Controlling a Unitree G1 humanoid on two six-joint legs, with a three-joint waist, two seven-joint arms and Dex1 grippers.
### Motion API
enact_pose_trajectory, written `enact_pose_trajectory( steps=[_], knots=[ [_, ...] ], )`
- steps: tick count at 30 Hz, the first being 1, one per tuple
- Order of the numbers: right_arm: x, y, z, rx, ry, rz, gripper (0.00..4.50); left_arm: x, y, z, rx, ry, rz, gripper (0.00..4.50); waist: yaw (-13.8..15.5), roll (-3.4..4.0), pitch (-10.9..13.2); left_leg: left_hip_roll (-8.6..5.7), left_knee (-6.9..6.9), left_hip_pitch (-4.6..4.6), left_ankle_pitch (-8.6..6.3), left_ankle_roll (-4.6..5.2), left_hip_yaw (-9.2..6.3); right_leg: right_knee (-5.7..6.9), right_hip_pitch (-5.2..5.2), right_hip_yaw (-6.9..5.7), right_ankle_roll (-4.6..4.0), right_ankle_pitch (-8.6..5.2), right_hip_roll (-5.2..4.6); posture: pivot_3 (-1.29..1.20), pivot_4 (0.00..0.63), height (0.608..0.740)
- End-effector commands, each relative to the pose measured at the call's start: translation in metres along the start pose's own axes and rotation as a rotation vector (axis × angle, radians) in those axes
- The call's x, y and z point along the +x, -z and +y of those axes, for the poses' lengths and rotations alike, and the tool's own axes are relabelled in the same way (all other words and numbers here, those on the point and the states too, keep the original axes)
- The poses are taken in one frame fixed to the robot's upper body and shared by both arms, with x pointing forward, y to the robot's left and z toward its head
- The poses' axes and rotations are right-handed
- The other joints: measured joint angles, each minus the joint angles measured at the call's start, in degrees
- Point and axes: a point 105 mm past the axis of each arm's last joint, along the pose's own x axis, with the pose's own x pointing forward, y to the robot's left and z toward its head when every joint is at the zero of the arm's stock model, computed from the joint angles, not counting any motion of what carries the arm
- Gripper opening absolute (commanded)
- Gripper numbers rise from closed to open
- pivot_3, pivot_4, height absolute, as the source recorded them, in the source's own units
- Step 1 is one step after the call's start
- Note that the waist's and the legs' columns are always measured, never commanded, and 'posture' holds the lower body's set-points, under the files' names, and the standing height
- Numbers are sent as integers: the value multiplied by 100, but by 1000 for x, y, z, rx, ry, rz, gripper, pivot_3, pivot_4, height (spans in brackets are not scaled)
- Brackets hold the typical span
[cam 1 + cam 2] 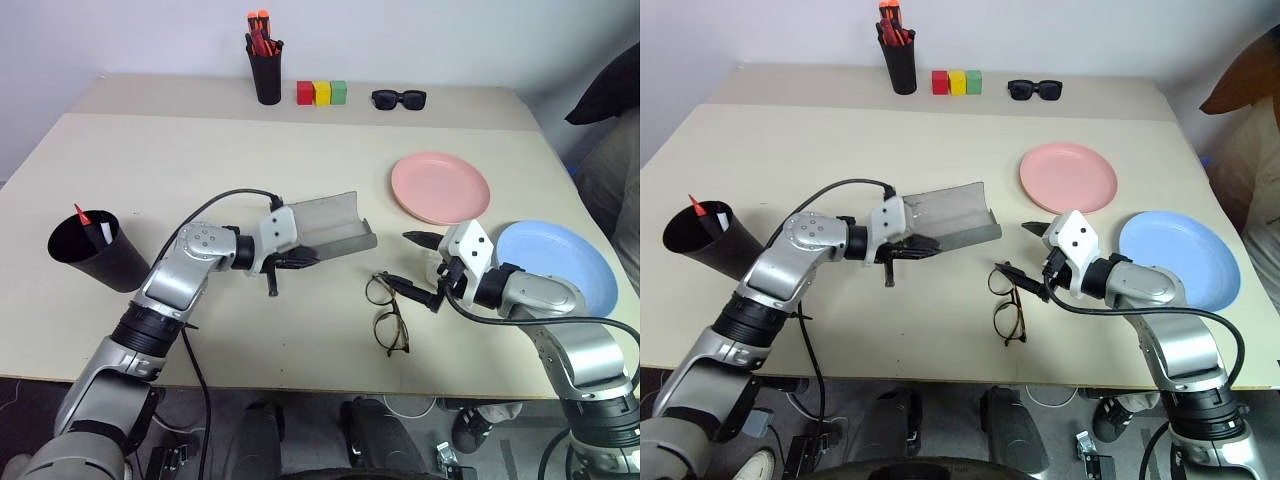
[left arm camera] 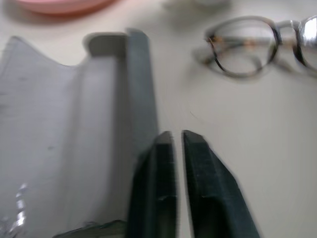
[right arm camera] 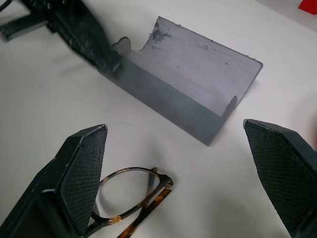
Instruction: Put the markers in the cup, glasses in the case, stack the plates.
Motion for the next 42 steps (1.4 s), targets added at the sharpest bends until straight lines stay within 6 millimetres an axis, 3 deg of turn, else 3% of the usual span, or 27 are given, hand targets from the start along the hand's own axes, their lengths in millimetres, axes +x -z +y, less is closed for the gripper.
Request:
enact_pose_trajectory(
  steps=[1, 3, 7, 18, 22, 26, 35, 42],
  knots=[
    [-2, -13, 2, -34, 0, -30, 4500, -12, -28, 17, -38, -84, -103, 2431, -2, 0, 0, 0, 1, 0, 0, 0, 0, 0, 1, 0, 0, 0, 0, 0, 150, 740],
    [-2, -14, 3, -31, 0, -30, 4500, -13, -28, 23, -85, -107, -108, 3452, -2, 0, 0, 0, 1, 0, 0, 0, 0, 0, 1, 0, 1, 0, 0, 0, 150, 740],
    [0, -15, 3, -28, -1, -33, 4500, -6, -15, 29, -142, -110, -30, 3452, -2, 1, -1, -1, 2, 1, 0, 0, 0, 2, 1, 0, 1, 0, 0, 0, 150, 740],
    [-1, -12, 7, -12, 12, -34, 4500, 23, 18, 10, -122, 39, 148, 3452, 1, 1, -1, -1, 5, 0, 0, 0, 0, 3, 1, -1, 0, 0, 1, 0, 150, 740],
    [-1, -11, 9, -8, 23, -36, 4500, 26, 17, 13, -148, 32, 121, 2227, -2, 1, -1, -1, 7, 0, -1, 1, 1, 3, 1, 0, 0, 0, 1, 0, 150, 740],
    [-2, -10, 12, -1, 29, -35, 4500, 26, 16, 11, -102, 46, 111, 88, -7, 1, -1, -1, 8, 0, -1, 1, 0, 7, 1, 0, 1, 0, 2, 0, 150, 740],
    [-7, -5, 13, 6, 36, -21, 4500, 11, 18, 0, 145, 156, 148, 28, 4, 1, -1, -1, 14, -1, -1, 2, 1, 9, 2, 0, 0, 0, 2, 0, 150, 740],
    [-6, -5, 14, 9, 33, -14, 4500, 12, 20, 3, 133, 158, 156, 28, 5, 2, -1, 0, 28, -3, -5, 9, 1, 14, 4, 0, 0, 0, 2, 0, 150, 740]
  ],
)
